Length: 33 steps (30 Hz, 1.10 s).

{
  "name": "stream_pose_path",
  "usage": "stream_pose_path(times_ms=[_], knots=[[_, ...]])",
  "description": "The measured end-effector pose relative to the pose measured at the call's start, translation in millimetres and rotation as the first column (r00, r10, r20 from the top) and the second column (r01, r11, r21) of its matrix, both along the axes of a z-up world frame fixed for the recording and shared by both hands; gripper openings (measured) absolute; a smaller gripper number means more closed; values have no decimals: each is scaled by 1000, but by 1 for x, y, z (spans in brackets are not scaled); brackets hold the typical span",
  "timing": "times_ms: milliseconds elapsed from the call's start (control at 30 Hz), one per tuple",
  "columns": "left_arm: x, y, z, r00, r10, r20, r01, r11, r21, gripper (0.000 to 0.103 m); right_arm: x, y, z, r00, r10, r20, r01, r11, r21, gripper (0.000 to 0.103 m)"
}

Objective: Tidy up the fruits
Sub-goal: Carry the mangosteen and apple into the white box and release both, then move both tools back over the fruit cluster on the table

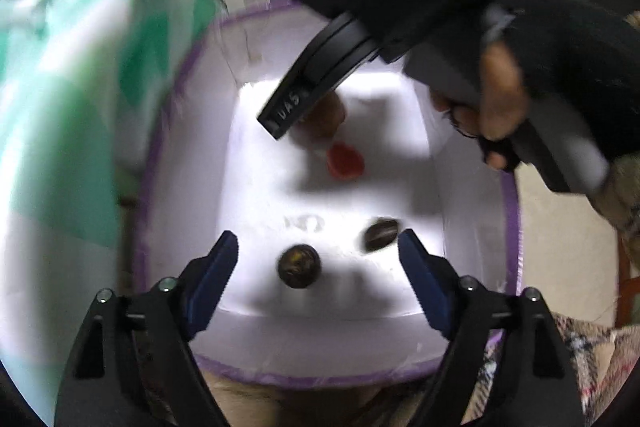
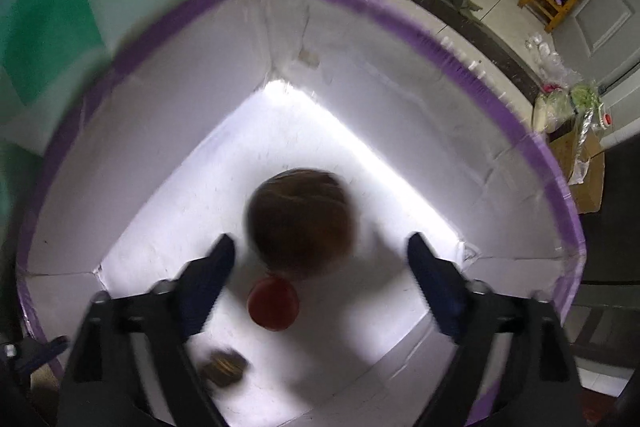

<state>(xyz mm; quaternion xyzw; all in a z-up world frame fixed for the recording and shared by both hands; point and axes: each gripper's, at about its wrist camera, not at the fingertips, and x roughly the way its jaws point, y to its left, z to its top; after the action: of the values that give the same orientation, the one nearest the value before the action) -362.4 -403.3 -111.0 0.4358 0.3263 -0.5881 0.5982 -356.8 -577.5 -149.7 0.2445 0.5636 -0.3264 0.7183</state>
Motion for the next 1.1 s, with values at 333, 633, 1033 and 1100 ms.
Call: stream_pose_path(times_ms=[333,633,1033,1100], knots=[[75,104,144,949,315,9,-269,825,-496,102,-2,60,171,902,174,395,-30,939,-344,88],[243,257,189,597,793,-125,-706,445,-552,102,104,195,221,649,510,565,-410,859,-305,89],[399,440,181,110,952,-285,-874,-44,-484,102,291,347,193,536,768,352,-662,640,-390,89],[395,453,174,91,941,-325,-873,-82,-481,102,316,358,191,519,786,335,-677,617,-400,89]])
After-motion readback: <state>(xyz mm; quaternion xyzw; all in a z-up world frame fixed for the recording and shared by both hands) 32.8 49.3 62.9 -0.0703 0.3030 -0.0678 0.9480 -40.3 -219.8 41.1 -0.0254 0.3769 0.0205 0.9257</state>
